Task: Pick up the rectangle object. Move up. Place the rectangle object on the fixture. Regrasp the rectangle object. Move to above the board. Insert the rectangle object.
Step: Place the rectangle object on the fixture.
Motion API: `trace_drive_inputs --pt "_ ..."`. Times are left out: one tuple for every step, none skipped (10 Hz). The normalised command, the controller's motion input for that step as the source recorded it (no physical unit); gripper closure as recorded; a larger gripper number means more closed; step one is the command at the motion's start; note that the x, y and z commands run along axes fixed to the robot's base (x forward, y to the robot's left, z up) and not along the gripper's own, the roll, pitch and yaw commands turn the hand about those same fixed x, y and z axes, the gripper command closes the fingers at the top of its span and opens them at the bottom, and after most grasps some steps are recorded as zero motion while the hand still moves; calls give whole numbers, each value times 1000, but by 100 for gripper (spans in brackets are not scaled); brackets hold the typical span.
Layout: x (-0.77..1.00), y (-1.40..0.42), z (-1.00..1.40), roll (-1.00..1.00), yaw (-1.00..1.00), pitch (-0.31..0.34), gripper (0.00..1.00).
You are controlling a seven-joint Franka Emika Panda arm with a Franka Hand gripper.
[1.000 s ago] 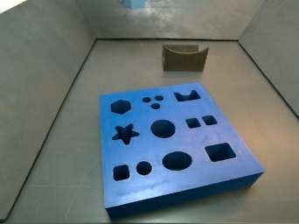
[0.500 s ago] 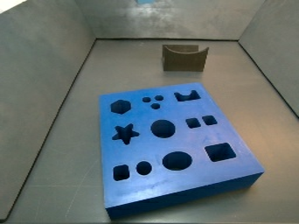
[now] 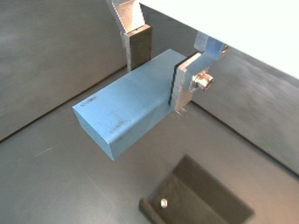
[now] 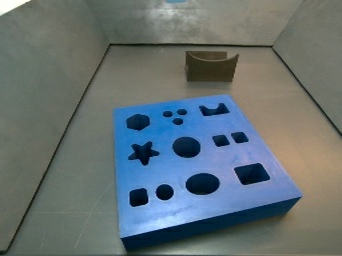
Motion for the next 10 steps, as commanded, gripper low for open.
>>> trace_drive_inputs --pt "1000 -162 59 -55 -1000 240 100" --pt "1000 -127 54 -76 -670 326 100" --pt "1000 -93 43 -82 -371 338 100" --pt "1000 -71 37 -84 -219 317 100" --pt "1000 -48 30 -88 -140 300 100" --pt "1000 443 -494 -1000 494 103 100" --pt "922 457 -495 -1000 499 99 100" --pt "853 320 -325 -1000 441 85 100" --pt "774 176 -167 -1000 410 92 100" --pt "625 90 -77 -1000 374 127 100"
